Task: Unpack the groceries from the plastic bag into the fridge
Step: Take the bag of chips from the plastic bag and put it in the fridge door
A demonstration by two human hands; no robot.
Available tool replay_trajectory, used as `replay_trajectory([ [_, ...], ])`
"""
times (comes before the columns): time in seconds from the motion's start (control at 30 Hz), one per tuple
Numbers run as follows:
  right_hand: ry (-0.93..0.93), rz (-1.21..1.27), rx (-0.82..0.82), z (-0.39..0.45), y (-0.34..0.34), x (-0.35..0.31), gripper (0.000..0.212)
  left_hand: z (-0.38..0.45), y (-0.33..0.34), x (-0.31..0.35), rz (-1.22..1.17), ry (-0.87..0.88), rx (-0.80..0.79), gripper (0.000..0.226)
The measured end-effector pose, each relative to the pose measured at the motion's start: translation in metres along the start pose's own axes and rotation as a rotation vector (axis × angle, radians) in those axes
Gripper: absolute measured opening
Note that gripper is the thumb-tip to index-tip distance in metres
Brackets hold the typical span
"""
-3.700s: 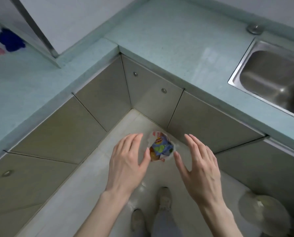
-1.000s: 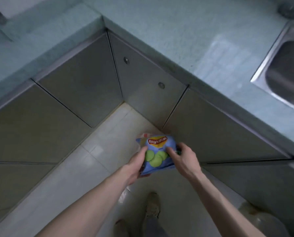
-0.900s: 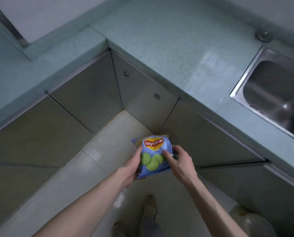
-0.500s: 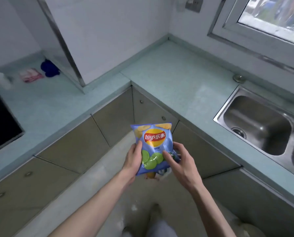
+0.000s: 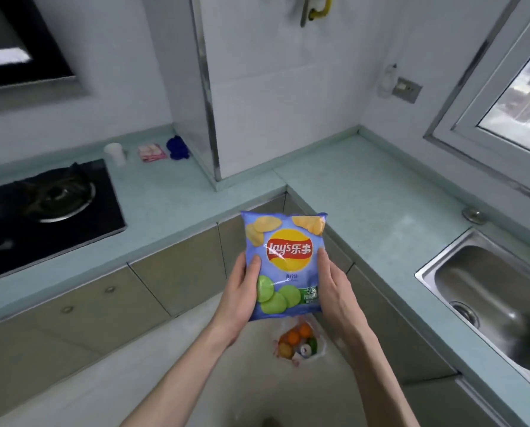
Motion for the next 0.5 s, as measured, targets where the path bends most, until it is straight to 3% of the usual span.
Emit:
replay_trajectory([
  [0.07, -0.040, 0.004, -0.043, -0.001, 0.008, -0.011, 0.065, -0.004, -0.007, 0.010, -0.014, 0.023, 0.052, 0.023],
  [0.2, -0.190, -0.019, -0.063, -0.010, 0.025, -0.042, 0.051, -0.015, -0.026, 0.027, -0.032, 0.079, 0.165, 0.026],
  [0.5, -0.399, -0.083, -0.384, -0.039, 0.107, -0.089, 0.035, -0.073, -0.087, 0.062, -0.018, 0.268, 0.526, 0.033],
])
Point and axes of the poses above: each hand's wrist, its own z-axis towards the middle knuckle, its own y-axis out of the palm, x = y × z, the point moved 6 cm from there along z, towards the middle knuckle, and after that the axes turned 11 degrees about y, right-handed, at the moved point
